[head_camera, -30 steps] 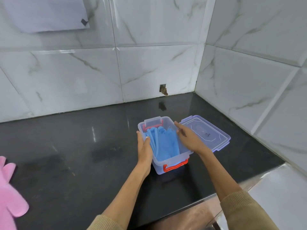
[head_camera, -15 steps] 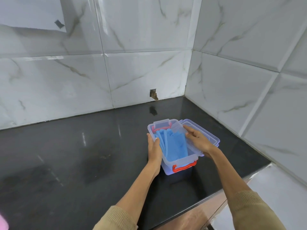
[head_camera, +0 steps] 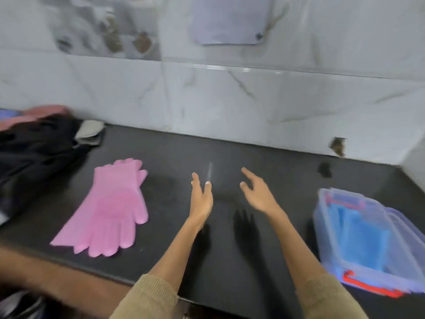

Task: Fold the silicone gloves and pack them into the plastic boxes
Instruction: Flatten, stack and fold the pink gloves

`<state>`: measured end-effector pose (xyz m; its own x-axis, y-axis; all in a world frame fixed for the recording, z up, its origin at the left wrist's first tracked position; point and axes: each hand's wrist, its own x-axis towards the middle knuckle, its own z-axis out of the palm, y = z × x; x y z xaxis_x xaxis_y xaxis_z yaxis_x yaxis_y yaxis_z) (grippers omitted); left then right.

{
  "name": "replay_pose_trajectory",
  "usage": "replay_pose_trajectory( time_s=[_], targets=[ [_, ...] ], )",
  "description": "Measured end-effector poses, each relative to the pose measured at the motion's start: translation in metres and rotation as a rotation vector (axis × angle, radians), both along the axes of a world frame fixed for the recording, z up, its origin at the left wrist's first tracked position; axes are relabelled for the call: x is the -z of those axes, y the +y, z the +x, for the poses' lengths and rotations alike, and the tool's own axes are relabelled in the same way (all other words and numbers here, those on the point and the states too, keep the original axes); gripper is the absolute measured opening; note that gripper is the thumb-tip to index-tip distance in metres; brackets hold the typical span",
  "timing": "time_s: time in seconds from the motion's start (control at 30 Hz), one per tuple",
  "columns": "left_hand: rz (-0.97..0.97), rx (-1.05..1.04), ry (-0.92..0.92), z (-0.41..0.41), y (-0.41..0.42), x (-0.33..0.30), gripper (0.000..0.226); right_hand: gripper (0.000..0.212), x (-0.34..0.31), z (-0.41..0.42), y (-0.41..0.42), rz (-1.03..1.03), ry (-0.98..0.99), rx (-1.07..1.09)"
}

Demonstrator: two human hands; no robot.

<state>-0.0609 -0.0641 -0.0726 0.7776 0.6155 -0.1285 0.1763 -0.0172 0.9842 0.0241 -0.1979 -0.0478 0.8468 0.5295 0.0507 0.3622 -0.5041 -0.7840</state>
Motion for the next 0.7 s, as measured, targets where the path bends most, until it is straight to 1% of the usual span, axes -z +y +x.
replay_pose_trajectory(
  time_s=[0.13, 0.2, 0.23, 0.3, 0.37, 0.43, 0.47, 0.57, 0.63, 0.7],
  targets=[
    [0.245, -0.256, 0.125, -0.064, 0.069, 0.012, 0.058, 0.051, 0.028, -0.036, 0.084, -0.059, 0.117, -0.263],
    [0.353, -0.360, 0.231, -0.094, 0.093, 0.020, 0.059, 0.051, 0.037, -0.055, 0.118, -0.055, 0.172, -0.375],
    [0.390, -0.380, 0.298, -0.106, 0.102, 0.024, 0.061, 0.051, 0.040, -0.064, 0.133, -0.045, 0.197, -0.409],
    [0.423, -0.370, 0.417, -0.123, 0.117, 0.029, 0.067, 0.049, 0.045, -0.082, 0.159, -0.029, 0.241, -0.422],
    [0.494, -0.314, 0.560, -0.130, 0.124, 0.033, 0.073, 0.043, 0.048, -0.097, 0.180, -0.030, 0.260, -0.386],
    [0.606, -0.229, 0.682, -0.129, 0.122, 0.036, 0.071, 0.026, 0.050, -0.107, 0.196, -0.046, 0.248, -0.328],
    [0.634, -0.204, 0.705, -0.127, 0.120, 0.037, 0.069, 0.018, 0.050, -0.110, 0.202, -0.061, 0.228, -0.300],
    [0.652, -0.180, 0.710, -0.125, 0.116, 0.036, 0.062, 0.035, 0.051, -0.107, 0.214, -0.169, 0.147, -0.261],
    [0.660, -0.165, 0.705, -0.125, 0.115, 0.032, 0.058, 0.038, 0.050, -0.100, 0.215, -0.235, 0.154, -0.266],
    [0.658, -0.127, 0.688, -0.122, 0.109, 0.028, 0.054, 0.040, 0.050, -0.091, 0.209, -0.253, 0.167, -0.271]
  ],
)
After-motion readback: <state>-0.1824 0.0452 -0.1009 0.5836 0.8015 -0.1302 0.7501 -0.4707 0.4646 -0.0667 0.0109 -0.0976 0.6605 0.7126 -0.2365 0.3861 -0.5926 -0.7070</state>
